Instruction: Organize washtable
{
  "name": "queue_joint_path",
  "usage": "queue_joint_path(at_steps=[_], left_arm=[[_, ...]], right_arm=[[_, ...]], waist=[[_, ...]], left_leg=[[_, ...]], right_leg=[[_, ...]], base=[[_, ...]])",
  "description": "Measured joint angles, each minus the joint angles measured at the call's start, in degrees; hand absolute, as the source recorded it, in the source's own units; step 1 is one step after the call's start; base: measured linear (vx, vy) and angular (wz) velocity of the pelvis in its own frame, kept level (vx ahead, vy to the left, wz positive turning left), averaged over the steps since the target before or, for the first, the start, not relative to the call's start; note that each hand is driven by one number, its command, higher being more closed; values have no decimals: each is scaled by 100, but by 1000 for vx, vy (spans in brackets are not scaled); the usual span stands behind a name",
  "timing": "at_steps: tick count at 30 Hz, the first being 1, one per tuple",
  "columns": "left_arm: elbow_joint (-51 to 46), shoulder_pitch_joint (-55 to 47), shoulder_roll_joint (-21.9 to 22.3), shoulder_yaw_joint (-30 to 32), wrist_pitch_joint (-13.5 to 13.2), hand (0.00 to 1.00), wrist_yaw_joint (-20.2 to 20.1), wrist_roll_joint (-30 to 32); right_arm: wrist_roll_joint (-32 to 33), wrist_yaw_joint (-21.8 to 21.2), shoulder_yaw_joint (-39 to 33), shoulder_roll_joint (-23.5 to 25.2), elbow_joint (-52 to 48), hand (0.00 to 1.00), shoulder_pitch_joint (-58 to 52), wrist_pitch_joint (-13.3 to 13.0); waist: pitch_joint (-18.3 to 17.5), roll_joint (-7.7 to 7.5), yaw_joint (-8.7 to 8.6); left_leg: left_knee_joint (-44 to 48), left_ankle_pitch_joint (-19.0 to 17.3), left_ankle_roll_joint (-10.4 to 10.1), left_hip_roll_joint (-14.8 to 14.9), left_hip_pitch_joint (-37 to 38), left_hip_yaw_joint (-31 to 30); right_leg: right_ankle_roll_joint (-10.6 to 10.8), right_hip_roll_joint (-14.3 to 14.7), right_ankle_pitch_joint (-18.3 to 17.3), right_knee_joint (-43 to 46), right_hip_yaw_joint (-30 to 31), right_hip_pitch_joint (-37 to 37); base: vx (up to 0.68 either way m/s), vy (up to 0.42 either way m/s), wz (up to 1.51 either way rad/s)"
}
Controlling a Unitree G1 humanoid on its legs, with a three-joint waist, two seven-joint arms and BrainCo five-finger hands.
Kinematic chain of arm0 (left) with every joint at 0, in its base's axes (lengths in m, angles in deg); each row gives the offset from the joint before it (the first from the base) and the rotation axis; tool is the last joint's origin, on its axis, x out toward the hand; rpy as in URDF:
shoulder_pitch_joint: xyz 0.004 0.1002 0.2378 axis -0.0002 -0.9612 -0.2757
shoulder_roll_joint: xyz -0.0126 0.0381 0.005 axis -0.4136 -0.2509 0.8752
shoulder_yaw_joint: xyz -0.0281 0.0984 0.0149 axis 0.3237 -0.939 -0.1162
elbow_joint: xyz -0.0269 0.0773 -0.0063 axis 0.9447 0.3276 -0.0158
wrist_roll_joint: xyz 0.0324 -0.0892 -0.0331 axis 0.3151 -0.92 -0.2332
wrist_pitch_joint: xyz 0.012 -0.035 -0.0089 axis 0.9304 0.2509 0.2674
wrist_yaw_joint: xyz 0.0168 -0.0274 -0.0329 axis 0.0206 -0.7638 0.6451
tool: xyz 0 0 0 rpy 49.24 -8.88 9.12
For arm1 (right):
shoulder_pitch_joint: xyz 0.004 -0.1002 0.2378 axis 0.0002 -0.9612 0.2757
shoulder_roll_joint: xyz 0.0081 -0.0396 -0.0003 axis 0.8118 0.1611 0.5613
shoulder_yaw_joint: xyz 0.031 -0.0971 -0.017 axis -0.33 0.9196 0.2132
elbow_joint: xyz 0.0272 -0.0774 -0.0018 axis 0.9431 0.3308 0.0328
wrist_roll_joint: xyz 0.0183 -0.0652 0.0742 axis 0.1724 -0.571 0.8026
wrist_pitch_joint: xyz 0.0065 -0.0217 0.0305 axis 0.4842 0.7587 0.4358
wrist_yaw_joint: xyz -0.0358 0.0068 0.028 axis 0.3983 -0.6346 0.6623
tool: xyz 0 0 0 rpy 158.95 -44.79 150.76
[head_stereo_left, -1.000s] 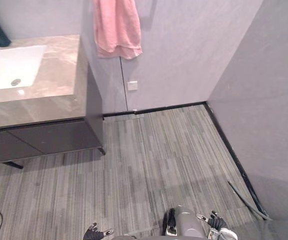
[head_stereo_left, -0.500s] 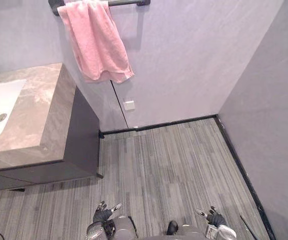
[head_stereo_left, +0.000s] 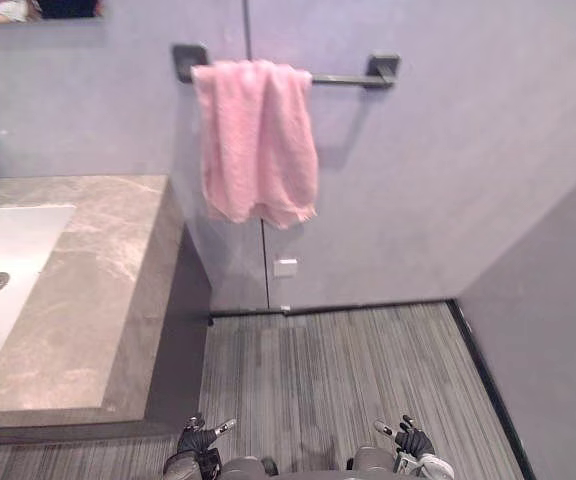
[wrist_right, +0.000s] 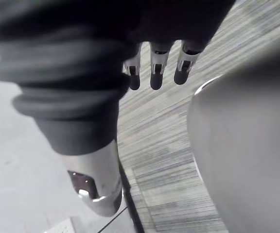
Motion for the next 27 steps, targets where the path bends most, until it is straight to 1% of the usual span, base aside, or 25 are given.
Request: queue_joint_path(at_steps=[1, 2, 3, 4, 5, 6, 7, 8, 9, 10, 11, 12, 13, 14, 15, 17, 18, 19, 20, 21, 22, 23, 24, 26, 27], left_arm=[[-1, 4, 13, 3, 5, 0, 0, 2], [-2, -8, 16, 4, 5, 0, 0, 3], [8, -20, 18, 16, 6, 0, -1, 4], [13, -29, 19, 23, 5, 0, -2, 4], [28, -57, 37, 91, 5, 0, 1, 3], [61, -57, 175, 245, 23, 0, -1, 3], [43, -63, 270, 323, 15, 0, -7, 9], [30, -44, 374, 423, 1, 0, -12, 7], [27, -46, 386, 460, 2, 0, -14, 7], [11, -54, 398, 543, 7, 0, -16, 2], [-70, -54, 430, 698, 14, 0, -19, -1], [-157, -85, 465, 818, 9, 0, -20, -12], [-189, -116, 474, 823, 2, 0, -20, -32], [-217, -140, 473, 814, -4, 0, -20, -111], [-257, -145, 476, 806, -7, 0, -18, -128], [-303, -167, 477, 806, -31, 0, -13, -134], [-302, -166, 468, 806, -45, 0, -7, -163], [-286, -171, 465, 805, -47, 0, 5, -169], [-275, -178, 480, 799, -47, 0, 9, -169], [-218, -186, 503, 787, -50, 0, 12, -173], [-171, -168, 454, 792, -51, 0, 11, -180], [-157, -195, 316, 750, -50, 0, 4, -178], [-157, -194, 290, 748, -48, 0, 1, -175], [-149, -190, 219, 747, -40, 0, -2, -165], [-122, -187, 207, 733, -38, 0, -3, -162]], right_arm=[[16, -1, -3, -4, -48, 0, 10, -16], [25, 0, -1, 0, -53, 0, 21, -21], [49, 0, -7, 11, -40, 0, 39, -55], [54, 0, -10, 18, -23, 0, 41, -62], [56, 4, -29, 31, -11, 0, 37, -62], [47, 2, -28, -30, -19, 0, 66, -67], [32, 2, -29, -69, -17, 0, 67, -66], [31, 4, -23, -150, -16, 0, 88, -57], [44, 10, -27, -157, -16, 0, 87, -58], [41, 16, -23, -161, -20, 0, 84, -54], [48, 20, -15, -167, -41, 0, 65, -45], [64, 29, 22, -183, -36, 0, 28, -43], [80, 32, 21, -184, -21, 0, 18, -42], [104, 34, 22, -181, -25, 0, -16, -44], [115, 35, 23, -177, -26, 0, -31, -42], [178, 34, 20, -166, -28, 0, -19, -40], [215, 36, 16, -157, -23, 0, -27, -30], [212, 37, 13, -155, -20, 0, -41, 7], [210, 38, 11, -164, -20, 0, -51, 13], [207, 37, 9, -192, -6, 0, -71, 19], [206, 43, 11, -152, 41, 0, -70, 29], [206, 37, 9, -57, 41, 0, -134, 44], [204, 36, 8, -19, 44, 0, -139, 49], [179, 23, 6, 68, 71, 0, -166, 60], [180, 21, -6, 85, 125, 0, -163, 59]], waist=[[5, 21, -42], [3, 29, -71], [2, 35, -95], [0, 32, -82], [-7, 15, -91], [-14, 118, -83], [-51, 205, -50], [-10, 345, -61], [0, 370, -86], [-1, 386, -93], [12, 390, -88], [58, 390, -48], [70, 393, -11], [65, 388, 38], [52, 379, 70], [45, 365, 66], [40, 344, 70], [29, 325, 76], [19, 343, 75], [-12, 402, 76], [-45, 366, 76], [-192, 176, 72], [-201, 160, 71], [-267, 33, 69], [-284, 14, 70]], left_leg=[[-150, -1, -4, 44, 141, -154], [-216, -5, -17, 58, 166, -188], [-301, -60, -110, 67, 257, -322], [-337, -94, -166, 55, 325, -370], [-365, -187, -311, 23, 476, -460], [-353, -247, -403, 146, 616, -439], [-300, -229, -437, 200, 617, -420], [134, -296, -573, 325, 509, -377], [456, -336, -641, 373, 378, -362], [1254, -418, -813, 501, 74, -282], [2443, -371, -990, 752, -357, -118], [3636, -336, -1121, 1152, -788, 153], [3899, -354, -1090, 1287, -873, 266], [3983, -420, -980, 1425, -969, 430], [3781, -474, -887, 1505, -1034, 613], [2903, -496, -849, 1499, -1222, 712], [2291, -487, -858, 1403, -1255, 603], [1442, -382, -886, 1168, -1201, 326], [989, -166, -887, 1069, -1138, 110], [659, 495, -897, 995, -1048, -136], [647, 458, -880, 976, -945, -56], [430, 437, -834, 853, -771, 197], [378, 436, -830, 826, -734, 259], [210, 436, -803, 715, -576, 411], [107, 457, -772, 644, -467, 468]], right_leg=[[-42, 197, 27, -746, -49, -236], [-68, 280, 81, -1147, -24, -298], [-162, 393, 371, -2008, 28, -359], [-203, 428, 626, -2426, 62, -367], [-395, 474, 1435, -2814, 155, -336], [-480, 513, 1544, -2717, 113, -225], [-514, 563, 1411, -2701, 95, -204], [-561, 607, 1229, -2720, -32, -69], [-575, 630, 1173, -2755, -50, 4], [-619, 691, 1102, -2851, -79, 167], [-669, 802, 1036, -3006, -102, 430], [-742, 967, 947, -3154, -103, 788], [-767, 1014, 902, -3185, -96, 946], [-781, 1051, 864, -3240, -51, 1099], [-777, 1064, 854, -3357, 20, 1256], [-737, 1054, 872, -3562, 229, 1375], [-689, 1016, 868, -3603, 353, 1406], [-600, 971, 839, -3582, 538, 1398], [-550, 971, 819, -3574, 645, 1398], [-454, 1018, 768, -3567, 808, 1383], [-415, 974, 751, -3572, 910, 1411], [-313, 863, 800, -3738, 1077, 1473], [-289, 837, 815, -3780, 1114, 1500], [-240, 734, 840, -3908, 1232, 1546], [-207, 676, 850, -3994, 1248, 1611]], base=[[375, -35, 81], [355, -83, 76], [281, -90, 53], [375, -140, 62], [423, -169, 50], [419, -165, 43], [489, -209, 32], [368, -175, 22], [409, -244, 24], [307, -224, 12], [368, -249, -3], [324, -181, -16], [257, -113, -27], [220, -85, -35], [264, -83, -47], [251, -14, -50], [236, 111, -61], [243, 142, -67], [228, 199, -77], [164, 186, -67], [237, 232, -81], [183, 167, -61], [193, 144, -51], [117, 135, -32], [93, 140, -23]])
